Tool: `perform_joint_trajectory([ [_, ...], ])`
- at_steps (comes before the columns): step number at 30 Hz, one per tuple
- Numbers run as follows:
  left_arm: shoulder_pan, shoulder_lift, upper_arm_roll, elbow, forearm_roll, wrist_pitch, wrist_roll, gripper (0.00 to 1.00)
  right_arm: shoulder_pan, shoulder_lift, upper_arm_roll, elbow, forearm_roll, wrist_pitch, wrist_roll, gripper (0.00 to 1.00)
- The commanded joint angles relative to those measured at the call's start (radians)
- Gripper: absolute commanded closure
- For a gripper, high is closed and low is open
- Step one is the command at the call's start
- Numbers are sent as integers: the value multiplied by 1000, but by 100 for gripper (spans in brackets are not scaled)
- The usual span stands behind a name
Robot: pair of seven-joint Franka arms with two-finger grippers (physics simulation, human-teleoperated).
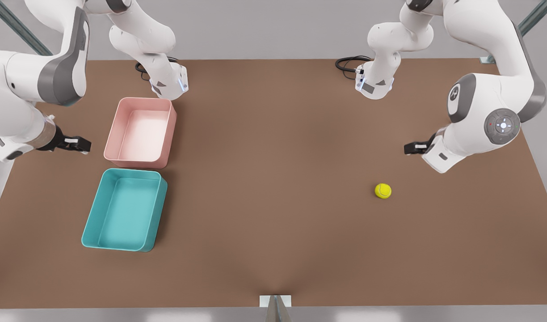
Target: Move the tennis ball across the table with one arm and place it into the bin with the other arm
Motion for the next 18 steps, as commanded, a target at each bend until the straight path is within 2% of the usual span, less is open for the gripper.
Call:
perform_joint_trajectory([
  [1, 0, -1, -1, 0, -5, 56, -174, 0, -1, 0, 0, -1, -1, 36, 1, 0],
  [4, -1, 1, -1, 0, -8, 56, -174, 0, -1, 6, 0, -1, -4, 36, 1, 0],
  [5, -1, 20, -1, 0, -8, 60, -174, 9, -1, 14, -2, -1, -1, 36, -7, 0],
  [6, -1, 57, -1, 0, -5, 74, -151, 25, -1, 32, -2, 1, -3, 36, -7, 0],
  [7, -1, 83, -1, 0, -5, 115, -136, 25, 1, 34, -2, 1, -1, 36, -7, 0],
  [8, 0, 117, -1, -1, -2, 174, -136, 31, 2, 34, -2, 1, 1, 36, -5, 0],
  [9, 5, 152, -1, -3, -2, 227, -125, 63, 4, 34, 0, 1, 10, 36, -5, 0],
  [10, 7, 178, -1, -21, -4, 263, 22, 79, 2, 34, 0, -1, 30, 36, -4, 0],
  [13, 56, 180, 15, -196, 6, 463, 801, 79, -21, 44, -9, 7, 117, 83, -5, 0],
  [18, 56, 188, 18, -418, 184, 813, 1516, 79, -27, 51, -11, -4, 106, 112, -7, 0],
])
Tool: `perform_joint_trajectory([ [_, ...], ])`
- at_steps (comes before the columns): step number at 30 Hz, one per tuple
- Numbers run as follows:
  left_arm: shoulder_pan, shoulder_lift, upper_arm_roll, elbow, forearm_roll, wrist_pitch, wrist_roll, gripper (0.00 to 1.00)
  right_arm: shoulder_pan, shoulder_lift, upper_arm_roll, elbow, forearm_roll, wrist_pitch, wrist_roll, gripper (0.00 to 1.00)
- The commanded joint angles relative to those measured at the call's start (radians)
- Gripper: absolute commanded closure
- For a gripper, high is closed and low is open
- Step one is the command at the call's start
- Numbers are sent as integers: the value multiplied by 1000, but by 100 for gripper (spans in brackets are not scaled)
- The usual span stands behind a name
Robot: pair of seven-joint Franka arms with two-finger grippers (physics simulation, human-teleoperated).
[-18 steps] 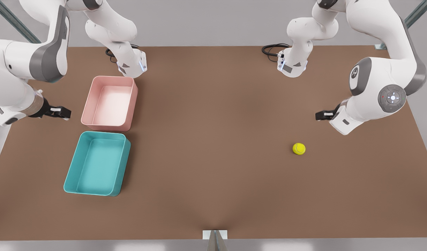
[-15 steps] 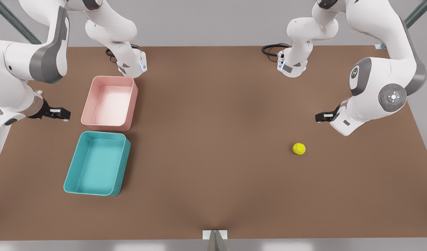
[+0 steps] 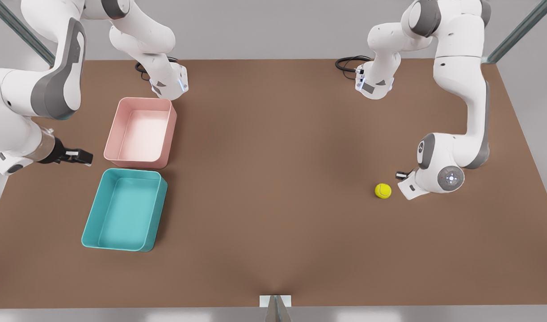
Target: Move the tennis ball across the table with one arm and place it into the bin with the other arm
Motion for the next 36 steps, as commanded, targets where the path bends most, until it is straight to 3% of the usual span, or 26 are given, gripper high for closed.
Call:
perform_joint_trajectory([
  [1, 3, 12, -1, -57, 65, 317, 1257, 79, 1, 1, 0, 0, 12, 37, -4, 0],
  [5, 45, 61, 0, -57, 60, 318, 1651, 79, -1, 1, 0, -2, 15, 37, -4, 0],
  [16, 48, 118, -1, -100, 57, 392, 1610, 79, -1, 7, -2, -2, 15, 37, -4, 0],
  [20, 42, 118, -1, -144, 62, 388, 1371, 79, -7, 7, -2, -2, 15, 37, -8, 0],
  [30, 25, 150, -1, -146, 60, 420, 1288, 79, -10, 7, -2, -2, 15, 37, -11, 0],
  [33, -148, 147, -1, -103, 48, 414, 905, 79, -13, 7, -2, -2, 15, 37, -11, 0],
  [35, -170, 147, 2, 0, -611, 294, 691, 79, -14, 7, -2, -2, 16, 37, -13, 0],
  [36, -159, 147, 9, -3, -762, 289, 693, 79, -14, 7, -2, -2, 16, 37, -13, 0],
])
